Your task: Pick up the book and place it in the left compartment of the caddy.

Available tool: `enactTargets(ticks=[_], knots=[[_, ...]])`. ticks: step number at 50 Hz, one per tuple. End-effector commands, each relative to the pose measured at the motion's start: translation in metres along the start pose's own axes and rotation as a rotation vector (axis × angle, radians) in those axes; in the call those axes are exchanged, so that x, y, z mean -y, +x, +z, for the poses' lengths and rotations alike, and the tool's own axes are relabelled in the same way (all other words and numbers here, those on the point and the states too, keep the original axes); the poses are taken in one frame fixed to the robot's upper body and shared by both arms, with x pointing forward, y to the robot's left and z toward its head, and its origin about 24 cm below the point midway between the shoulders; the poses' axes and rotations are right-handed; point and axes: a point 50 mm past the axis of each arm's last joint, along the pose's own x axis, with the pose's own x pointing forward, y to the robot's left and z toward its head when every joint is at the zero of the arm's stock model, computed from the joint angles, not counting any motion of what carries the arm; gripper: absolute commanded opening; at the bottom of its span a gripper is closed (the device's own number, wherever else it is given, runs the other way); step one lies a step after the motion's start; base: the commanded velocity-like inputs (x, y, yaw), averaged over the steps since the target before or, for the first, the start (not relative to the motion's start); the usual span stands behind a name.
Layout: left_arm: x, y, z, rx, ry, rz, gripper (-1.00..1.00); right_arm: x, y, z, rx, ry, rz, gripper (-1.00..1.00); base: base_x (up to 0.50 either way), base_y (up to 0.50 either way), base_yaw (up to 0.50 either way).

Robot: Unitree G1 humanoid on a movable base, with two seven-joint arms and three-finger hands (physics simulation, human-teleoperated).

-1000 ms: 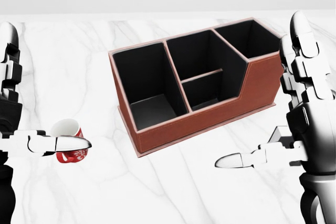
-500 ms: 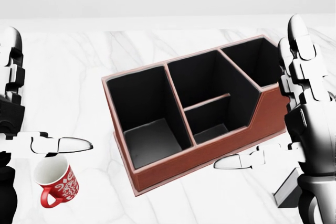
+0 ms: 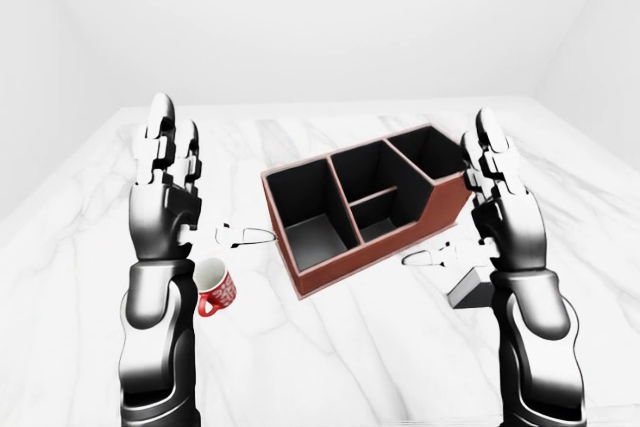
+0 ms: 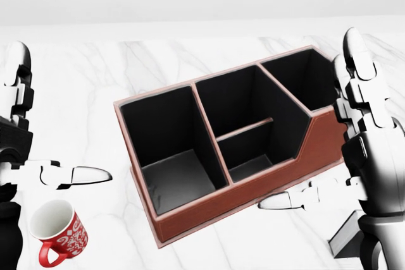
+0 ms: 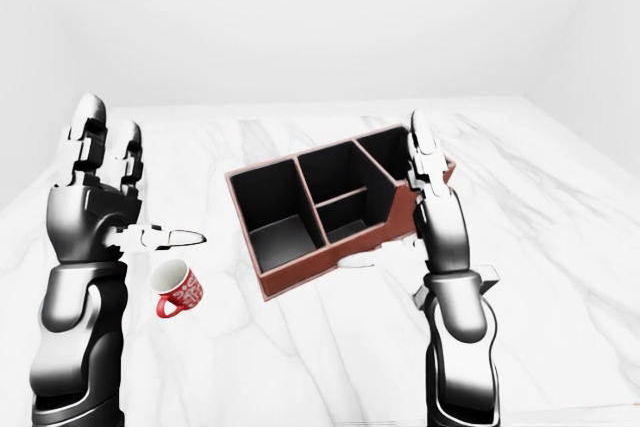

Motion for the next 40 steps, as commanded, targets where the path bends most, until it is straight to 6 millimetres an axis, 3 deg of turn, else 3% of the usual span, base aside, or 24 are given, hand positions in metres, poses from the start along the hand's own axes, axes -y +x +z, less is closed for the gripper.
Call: enactTargets(ticks=[1, 9, 12, 26, 40], knots=[[0.001, -0.001, -0.004, -0.018, 0.0, -0.005, 1.0, -0.001, -0.004, 0.006, 0.026, 0.033, 0.042, 1.0, -0.13, 0.0, -0.5], [0.001, -0.002, -0.006, -0.027, -0.003, -0.006, 1.0, 0.003, -0.001, 0.005, 0.019, -0.012, -0.013, 1.0, -0.12, 0.01, -0.49], [0.0, -0.003, -0.008, -0.035, -0.005, -0.003, 1.0, 0.004, -0.003, 0.009, 0.047, 0.043, 0.01, 1.0, 0.0, 0.0, -0.02], [-0.004, -0.005, -0.015, -0.069, -0.013, 0.007, 1.0, 0.01, -0.004, -0.002, -0.036, -0.122, 0.069, 1.0, 0.0, 0.0, 0.0], [-0.011, -0.006, -0.018, -0.083, -0.028, 0.024, 1.0, 0.055, -0.015, -0.026, -0.296, -0.465, 0.232, 1.0, 0.0, 0.0, 0.0]])
